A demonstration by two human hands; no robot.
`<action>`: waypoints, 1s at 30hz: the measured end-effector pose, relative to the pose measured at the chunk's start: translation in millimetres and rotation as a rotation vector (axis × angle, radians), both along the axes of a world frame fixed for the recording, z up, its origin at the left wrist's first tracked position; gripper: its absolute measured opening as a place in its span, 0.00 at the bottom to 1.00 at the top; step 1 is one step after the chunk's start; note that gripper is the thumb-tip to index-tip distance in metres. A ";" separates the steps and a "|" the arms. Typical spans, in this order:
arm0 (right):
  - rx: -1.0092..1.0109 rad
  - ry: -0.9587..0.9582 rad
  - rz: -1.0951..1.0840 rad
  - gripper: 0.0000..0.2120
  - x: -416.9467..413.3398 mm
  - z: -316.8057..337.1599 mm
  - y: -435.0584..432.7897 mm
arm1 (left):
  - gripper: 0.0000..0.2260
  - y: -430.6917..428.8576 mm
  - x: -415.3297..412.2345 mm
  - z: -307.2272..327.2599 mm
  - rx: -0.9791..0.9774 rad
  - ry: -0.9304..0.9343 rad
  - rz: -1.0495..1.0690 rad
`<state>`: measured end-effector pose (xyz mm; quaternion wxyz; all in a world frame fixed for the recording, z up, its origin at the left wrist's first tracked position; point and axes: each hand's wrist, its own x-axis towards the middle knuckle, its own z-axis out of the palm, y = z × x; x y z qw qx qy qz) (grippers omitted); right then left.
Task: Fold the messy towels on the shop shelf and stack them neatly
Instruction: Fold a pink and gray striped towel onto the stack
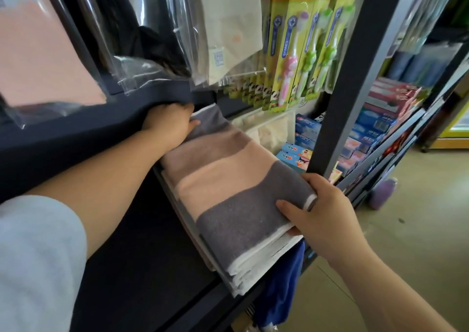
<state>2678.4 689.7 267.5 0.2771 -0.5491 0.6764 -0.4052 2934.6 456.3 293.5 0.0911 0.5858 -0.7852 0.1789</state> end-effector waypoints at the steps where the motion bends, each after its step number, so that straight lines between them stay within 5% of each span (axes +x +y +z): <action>1: 0.023 0.010 -0.006 0.15 -1.2 -1.2 0.6 | 0.15 -0.1 -0.9 -4.2 0.020 -0.031 0.016; 5: 0.030 0.167 -0.049 0.18 -3.0 -0.9 5.4 | 0.15 0.5 0.0 -11.5 0.058 -0.084 0.076; 8: -0.039 0.737 -0.106 0.24 2.1 5.5 14.3 | 0.16 9.3 1.5 -8.9 -0.037 0.007 -0.060; 10: -0.233 0.925 -0.125 0.24 9.1 14.1 18.6 | 0.19 18.3 -2.9 -7.5 -0.102 0.095 -0.169; 14: -0.411 0.862 0.166 0.26 32.0 28.0 4.7 | 0.32 33.2 -20.1 -8.5 0.222 0.302 -0.253; 18: -0.089 0.892 0.416 0.40 53.7 24.0 -28.8 | 0.35 30.1 -24.0 -19.4 0.499 0.091 -0.154; 22: 0.151 0.858 0.507 0.53 54.5 0.2 -41.7 | 0.42 25.2 -14.4 -26.1 0.550 0.099 -0.104; 30: 0.135 0.832 0.461 0.54 47.8 -8.5 -33.8 | 0.44 15.3 -14.6 -32.1 0.569 0.150 -0.124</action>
